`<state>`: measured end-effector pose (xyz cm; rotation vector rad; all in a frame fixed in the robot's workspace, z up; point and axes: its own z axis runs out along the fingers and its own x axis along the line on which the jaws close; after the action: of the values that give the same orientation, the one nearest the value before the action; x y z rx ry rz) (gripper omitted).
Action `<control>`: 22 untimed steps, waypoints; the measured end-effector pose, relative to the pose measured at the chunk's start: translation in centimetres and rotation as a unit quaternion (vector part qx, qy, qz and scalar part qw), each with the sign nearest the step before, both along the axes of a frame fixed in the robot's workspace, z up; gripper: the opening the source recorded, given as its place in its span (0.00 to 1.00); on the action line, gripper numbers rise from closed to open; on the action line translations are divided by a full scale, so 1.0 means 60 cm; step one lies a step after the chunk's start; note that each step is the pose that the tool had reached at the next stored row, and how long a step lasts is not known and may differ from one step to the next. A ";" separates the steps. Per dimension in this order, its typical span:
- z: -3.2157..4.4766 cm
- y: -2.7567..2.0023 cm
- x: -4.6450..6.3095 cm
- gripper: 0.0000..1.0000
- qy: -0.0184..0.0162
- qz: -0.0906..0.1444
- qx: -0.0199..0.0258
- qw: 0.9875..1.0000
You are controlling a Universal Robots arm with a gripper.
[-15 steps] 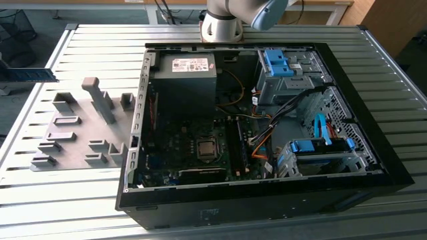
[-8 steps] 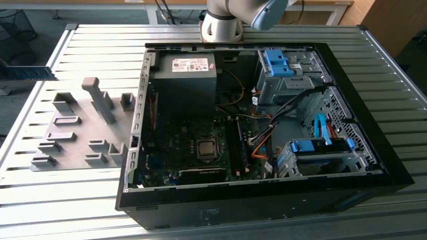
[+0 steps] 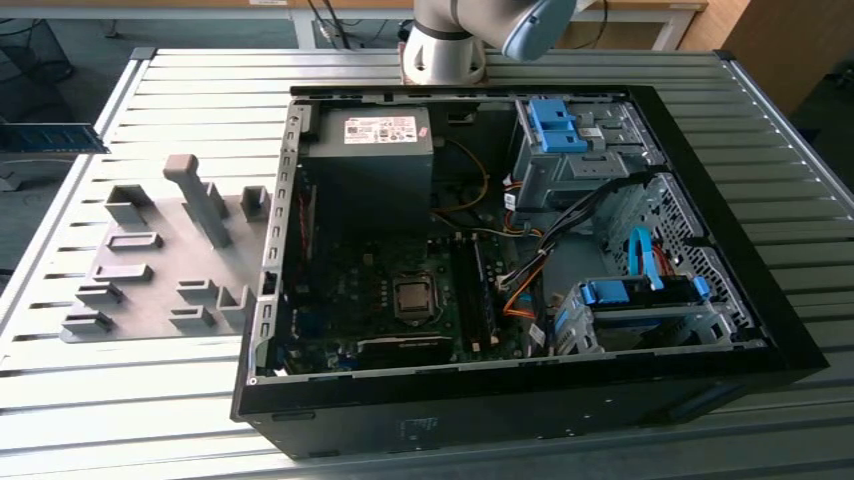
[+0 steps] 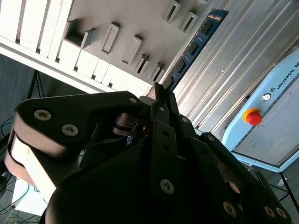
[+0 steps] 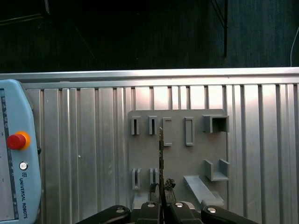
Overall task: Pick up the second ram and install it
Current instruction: 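Pick up the second ram and move it above second insertion slot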
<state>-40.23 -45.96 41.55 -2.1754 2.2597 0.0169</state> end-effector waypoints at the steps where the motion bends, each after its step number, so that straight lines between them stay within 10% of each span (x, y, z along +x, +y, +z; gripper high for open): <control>1: 0.000 0.0000 0.000 0.14 0.000 0.000 0.000 1.000; 22: 0.000 0.0000 0.016 0.14 0.000 0.000 0.000 1.000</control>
<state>-39.26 -45.97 41.56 -2.1754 2.2598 0.0169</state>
